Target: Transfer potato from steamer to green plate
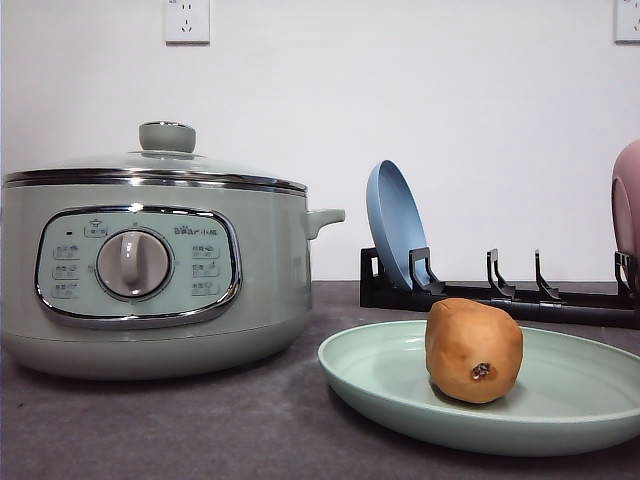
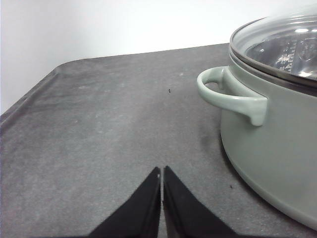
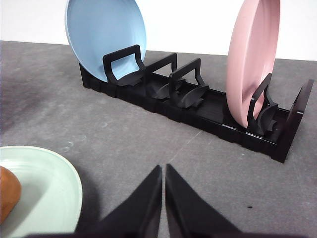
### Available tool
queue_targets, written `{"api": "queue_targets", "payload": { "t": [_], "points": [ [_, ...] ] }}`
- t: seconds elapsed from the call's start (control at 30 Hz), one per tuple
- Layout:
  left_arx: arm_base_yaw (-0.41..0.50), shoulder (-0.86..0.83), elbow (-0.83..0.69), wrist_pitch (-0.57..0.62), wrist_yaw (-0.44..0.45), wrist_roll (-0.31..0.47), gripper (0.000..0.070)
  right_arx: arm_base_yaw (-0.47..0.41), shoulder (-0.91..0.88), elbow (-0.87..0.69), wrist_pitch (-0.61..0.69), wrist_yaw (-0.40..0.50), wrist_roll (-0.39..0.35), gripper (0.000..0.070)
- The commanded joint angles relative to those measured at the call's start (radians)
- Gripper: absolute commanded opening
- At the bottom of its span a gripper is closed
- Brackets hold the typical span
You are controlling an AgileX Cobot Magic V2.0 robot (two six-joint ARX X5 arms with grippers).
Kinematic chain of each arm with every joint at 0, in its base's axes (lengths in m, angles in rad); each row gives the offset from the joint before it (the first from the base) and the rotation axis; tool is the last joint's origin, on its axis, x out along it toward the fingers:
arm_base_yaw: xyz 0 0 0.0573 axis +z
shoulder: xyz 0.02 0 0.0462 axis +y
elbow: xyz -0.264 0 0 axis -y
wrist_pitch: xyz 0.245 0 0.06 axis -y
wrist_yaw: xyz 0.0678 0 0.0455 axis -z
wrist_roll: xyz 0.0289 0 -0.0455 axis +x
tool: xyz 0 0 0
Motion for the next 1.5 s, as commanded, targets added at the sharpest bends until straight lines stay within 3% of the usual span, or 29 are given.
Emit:
{"api": "queue_targets", "payload": {
  "t": [0.0,1.47],
  "points": [
    [0.002,-0.002,-0.021,-0.005,-0.005,-0.01,0.0,-0.002,-0.003,-0.005,0.0,0.001,-0.001,0.0],
    [0.002,-0.002,-0.021,-0.005,-0.006,-0.01,0.0,-0.002,-0.003,-0.005,0.0,0.001,-0.001,0.0]
  ]
}}
